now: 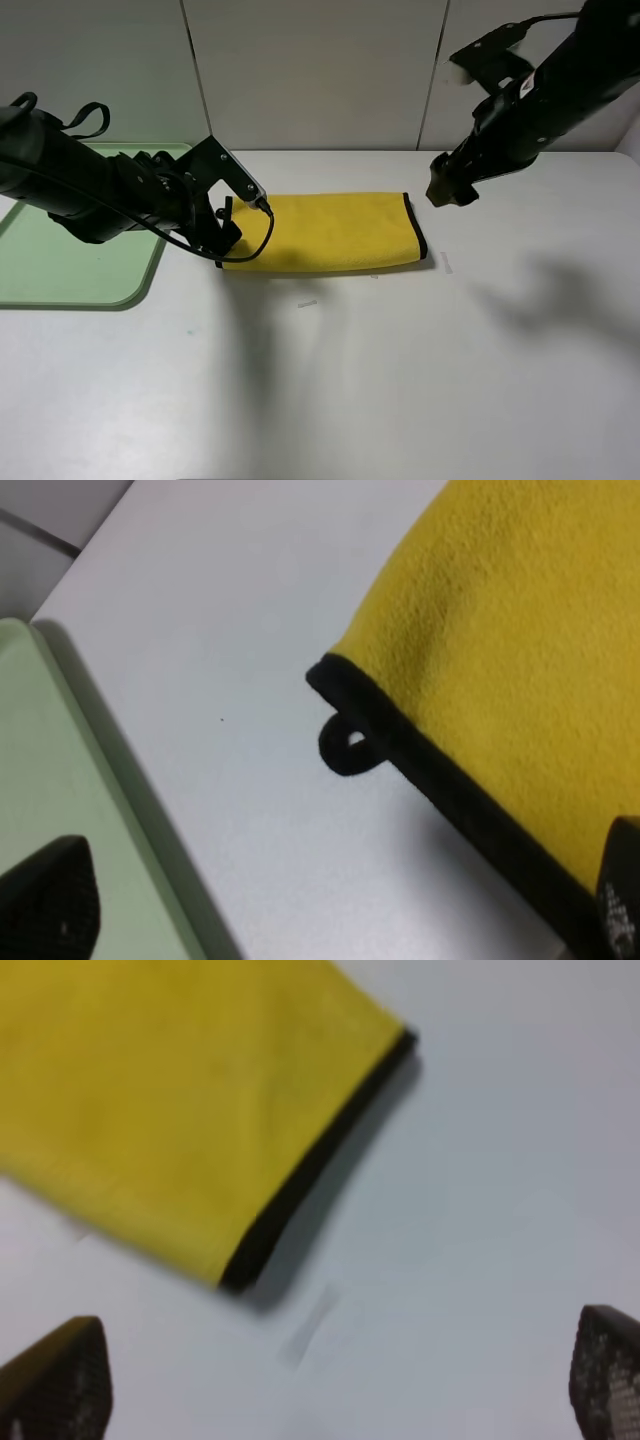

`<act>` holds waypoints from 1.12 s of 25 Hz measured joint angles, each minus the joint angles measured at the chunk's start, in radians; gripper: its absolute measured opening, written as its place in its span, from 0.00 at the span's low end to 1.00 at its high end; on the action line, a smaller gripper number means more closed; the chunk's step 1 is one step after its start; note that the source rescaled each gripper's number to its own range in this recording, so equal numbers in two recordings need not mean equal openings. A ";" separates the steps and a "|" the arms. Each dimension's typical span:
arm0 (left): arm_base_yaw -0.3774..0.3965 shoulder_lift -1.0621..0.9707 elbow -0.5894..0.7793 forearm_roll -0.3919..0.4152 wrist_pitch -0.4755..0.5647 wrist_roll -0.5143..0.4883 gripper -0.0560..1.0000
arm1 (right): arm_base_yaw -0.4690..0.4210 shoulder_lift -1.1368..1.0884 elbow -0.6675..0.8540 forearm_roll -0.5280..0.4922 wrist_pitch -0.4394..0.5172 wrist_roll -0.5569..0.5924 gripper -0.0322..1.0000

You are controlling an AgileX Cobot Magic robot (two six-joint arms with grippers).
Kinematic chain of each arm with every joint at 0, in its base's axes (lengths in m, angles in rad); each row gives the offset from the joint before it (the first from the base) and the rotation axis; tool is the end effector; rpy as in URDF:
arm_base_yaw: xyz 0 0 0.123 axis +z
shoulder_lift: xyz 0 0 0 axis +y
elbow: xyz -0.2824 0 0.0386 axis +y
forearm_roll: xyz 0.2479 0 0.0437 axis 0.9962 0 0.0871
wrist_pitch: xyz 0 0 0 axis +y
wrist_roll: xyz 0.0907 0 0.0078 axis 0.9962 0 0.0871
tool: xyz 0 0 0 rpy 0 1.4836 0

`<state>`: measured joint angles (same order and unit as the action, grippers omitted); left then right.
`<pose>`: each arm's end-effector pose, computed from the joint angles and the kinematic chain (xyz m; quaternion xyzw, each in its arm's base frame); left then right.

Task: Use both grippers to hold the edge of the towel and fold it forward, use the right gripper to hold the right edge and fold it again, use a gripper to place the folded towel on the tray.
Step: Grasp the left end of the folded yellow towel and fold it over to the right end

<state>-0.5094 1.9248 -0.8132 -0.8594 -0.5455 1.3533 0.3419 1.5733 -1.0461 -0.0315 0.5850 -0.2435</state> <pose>0.3229 -0.1395 0.1211 0.3748 0.7979 0.1931 0.4307 0.3045 0.1067 0.2405 -0.2877 0.9190 0.0014 0.2697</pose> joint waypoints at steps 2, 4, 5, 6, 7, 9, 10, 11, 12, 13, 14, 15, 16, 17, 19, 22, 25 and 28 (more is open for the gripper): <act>0.000 0.000 0.000 0.000 -0.008 -0.001 1.00 | 0.000 -0.072 0.000 0.000 0.076 0.064 1.00; 0.000 0.000 0.000 -0.001 -0.022 -0.002 1.00 | 0.000 -0.145 0.000 0.000 0.164 0.109 1.00; 0.000 0.000 0.000 -0.001 -0.032 -0.002 1.00 | 0.000 -0.186 0.000 0.000 0.206 0.120 1.00; 0.000 0.000 0.000 -0.001 -0.044 -0.002 1.00 | 0.000 -0.228 0.000 0.000 0.259 0.124 1.00; 0.000 0.000 0.000 -0.001 -0.053 -0.003 1.00 | 0.000 -0.269 0.001 0.000 0.311 0.130 1.00; 0.000 0.000 0.000 -0.001 -0.065 -0.003 1.00 | 0.000 -0.353 0.020 0.000 0.375 0.135 1.00; 0.000 0.000 0.000 -0.001 -0.068 -0.003 1.00 | 0.000 -0.404 0.050 0.000 0.393 0.137 1.00; 0.000 0.000 0.000 -0.001 -0.068 -0.003 1.00 | 0.000 -0.458 0.084 0.000 0.395 0.140 1.00; 0.000 0.000 0.000 -0.001 -0.069 -0.003 1.00 | 0.000 -0.507 0.116 0.000 0.394 0.143 1.00; 0.000 0.000 0.000 -0.001 -0.069 -0.003 1.00 | 0.000 -0.570 0.152 0.003 0.387 0.148 1.00; 0.000 0.000 0.000 -0.001 -0.070 -0.003 1.00 | 0.000 -0.637 0.197 0.007 0.377 0.156 1.00; 0.000 0.000 0.000 -0.001 -0.070 -0.003 1.00 | 0.000 -0.696 0.241 0.012 0.363 0.167 1.00; 0.000 0.000 0.000 -0.001 -0.070 -0.003 1.00 | 0.000 -0.767 0.276 0.018 0.354 0.176 1.00; 0.000 0.000 0.000 -0.001 -0.070 -0.003 1.00 | 0.000 -0.839 0.317 0.024 0.340 0.186 1.00; 0.000 0.000 0.000 -0.001 -0.070 -0.003 1.00 | 0.000 -0.973 0.387 0.032 0.326 0.201 1.00; 0.000 0.000 0.000 -0.001 -0.070 -0.003 1.00 | 0.000 -1.167 0.461 0.042 0.315 0.231 1.00; 0.000 0.000 0.000 -0.001 -0.070 -0.003 1.00 | 0.000 -1.328 0.514 0.045 0.321 0.250 1.00; 0.000 0.000 0.000 -0.001 -0.070 -0.003 1.00 | 0.000 -1.456 0.523 0.046 0.328 0.256 1.00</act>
<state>-0.5094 1.9248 -0.8132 -0.8602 -0.6159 1.3502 0.3419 0.1172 -0.5233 0.0144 0.9134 0.0125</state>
